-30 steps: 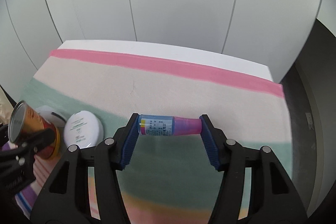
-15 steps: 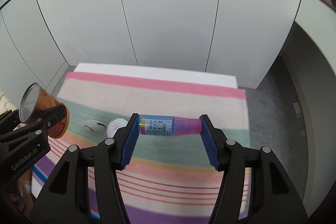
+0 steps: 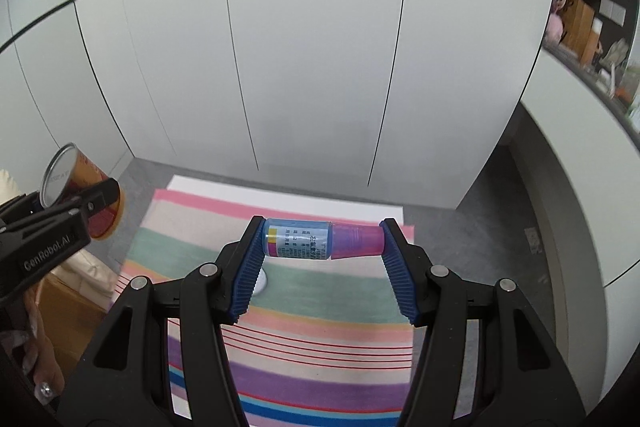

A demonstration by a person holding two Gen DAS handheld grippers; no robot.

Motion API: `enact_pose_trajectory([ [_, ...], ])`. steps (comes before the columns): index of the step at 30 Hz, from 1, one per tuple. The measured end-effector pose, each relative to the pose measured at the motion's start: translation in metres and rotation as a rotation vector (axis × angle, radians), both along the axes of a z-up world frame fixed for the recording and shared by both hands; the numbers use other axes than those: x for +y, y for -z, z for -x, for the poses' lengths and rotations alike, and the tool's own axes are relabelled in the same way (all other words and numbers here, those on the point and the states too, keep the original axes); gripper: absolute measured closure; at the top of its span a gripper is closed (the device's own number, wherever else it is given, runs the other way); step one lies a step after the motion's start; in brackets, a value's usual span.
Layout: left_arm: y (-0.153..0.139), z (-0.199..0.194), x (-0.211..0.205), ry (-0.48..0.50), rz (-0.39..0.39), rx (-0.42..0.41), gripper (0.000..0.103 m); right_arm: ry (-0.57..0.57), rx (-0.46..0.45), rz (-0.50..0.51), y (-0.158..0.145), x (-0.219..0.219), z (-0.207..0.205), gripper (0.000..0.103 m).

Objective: Organize objects
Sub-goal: 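Lift the tin can and tube up off the cloth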

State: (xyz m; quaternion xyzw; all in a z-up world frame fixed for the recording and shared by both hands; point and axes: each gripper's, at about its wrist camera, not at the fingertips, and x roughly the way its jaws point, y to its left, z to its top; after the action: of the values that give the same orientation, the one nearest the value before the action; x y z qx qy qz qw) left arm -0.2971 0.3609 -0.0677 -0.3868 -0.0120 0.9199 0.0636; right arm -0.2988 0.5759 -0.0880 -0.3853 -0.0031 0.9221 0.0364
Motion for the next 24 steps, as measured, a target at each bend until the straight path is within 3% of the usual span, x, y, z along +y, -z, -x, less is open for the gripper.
enact_pose_trajectory([
  [12,-0.101,-0.057,-0.007,0.046,-0.001,0.098,0.049,0.001,0.102,-0.005,-0.106,-0.016,-0.053,0.043],
  [24,-0.140,-0.099,-0.020,0.056,0.005,0.137,0.049,0.019,0.145,0.023,-0.151,-0.028,-0.096,0.043],
])
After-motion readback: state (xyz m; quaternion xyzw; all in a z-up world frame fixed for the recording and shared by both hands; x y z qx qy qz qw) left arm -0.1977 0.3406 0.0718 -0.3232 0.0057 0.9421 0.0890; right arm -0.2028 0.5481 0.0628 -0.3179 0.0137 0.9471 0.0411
